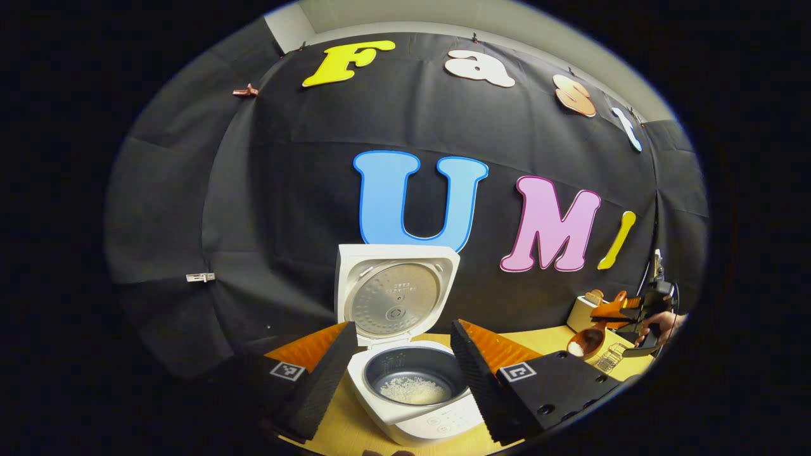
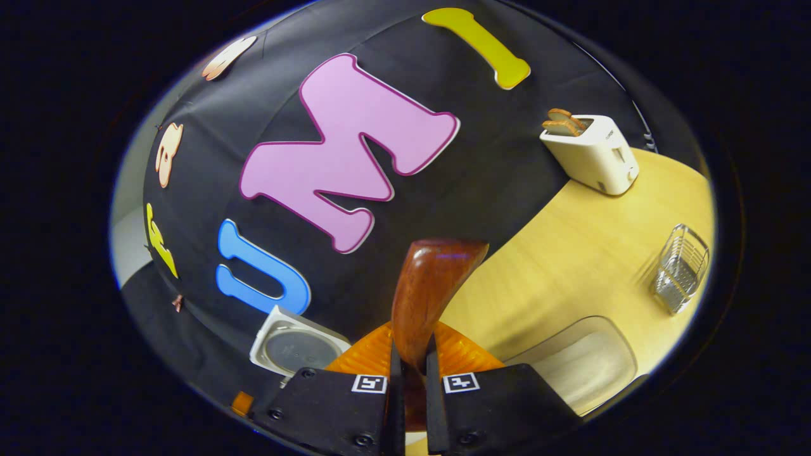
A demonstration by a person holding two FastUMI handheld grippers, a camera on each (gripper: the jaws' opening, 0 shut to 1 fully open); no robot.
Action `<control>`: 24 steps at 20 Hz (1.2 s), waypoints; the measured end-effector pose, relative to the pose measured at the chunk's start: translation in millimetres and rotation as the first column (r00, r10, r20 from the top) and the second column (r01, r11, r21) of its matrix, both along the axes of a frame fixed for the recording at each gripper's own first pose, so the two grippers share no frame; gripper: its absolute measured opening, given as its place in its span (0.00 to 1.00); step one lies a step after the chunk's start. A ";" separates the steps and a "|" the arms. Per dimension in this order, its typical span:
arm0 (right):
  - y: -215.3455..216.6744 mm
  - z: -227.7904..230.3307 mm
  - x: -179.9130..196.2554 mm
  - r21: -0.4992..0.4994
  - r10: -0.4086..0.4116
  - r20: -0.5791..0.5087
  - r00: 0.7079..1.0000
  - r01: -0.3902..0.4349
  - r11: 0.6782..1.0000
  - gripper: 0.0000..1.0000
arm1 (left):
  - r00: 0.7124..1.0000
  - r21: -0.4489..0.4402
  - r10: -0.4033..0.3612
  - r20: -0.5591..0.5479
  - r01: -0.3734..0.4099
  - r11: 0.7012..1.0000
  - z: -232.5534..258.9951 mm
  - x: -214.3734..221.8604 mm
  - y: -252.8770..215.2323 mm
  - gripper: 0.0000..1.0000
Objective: Close the left gripper, press the button to open the rice cooker; take a wooden spoon from the chopstick holder with the right hand, scoop a spoonful of rice and pour it into the rice cooker, then put the wooden spoon back into the chopstick holder.
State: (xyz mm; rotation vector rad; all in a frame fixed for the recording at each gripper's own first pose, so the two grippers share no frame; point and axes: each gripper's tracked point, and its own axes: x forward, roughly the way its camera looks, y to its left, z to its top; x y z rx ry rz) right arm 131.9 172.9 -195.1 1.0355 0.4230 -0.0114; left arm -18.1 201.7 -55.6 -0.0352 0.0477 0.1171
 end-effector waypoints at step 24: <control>308.9 -2.4 92.2 -0.518 0.506 0.019 0.862 -0.424 0.743 0.17 | 0.999 -0.070 0.051 -0.019 -0.052 0.996 -28.4 -1.4 59.7 0.95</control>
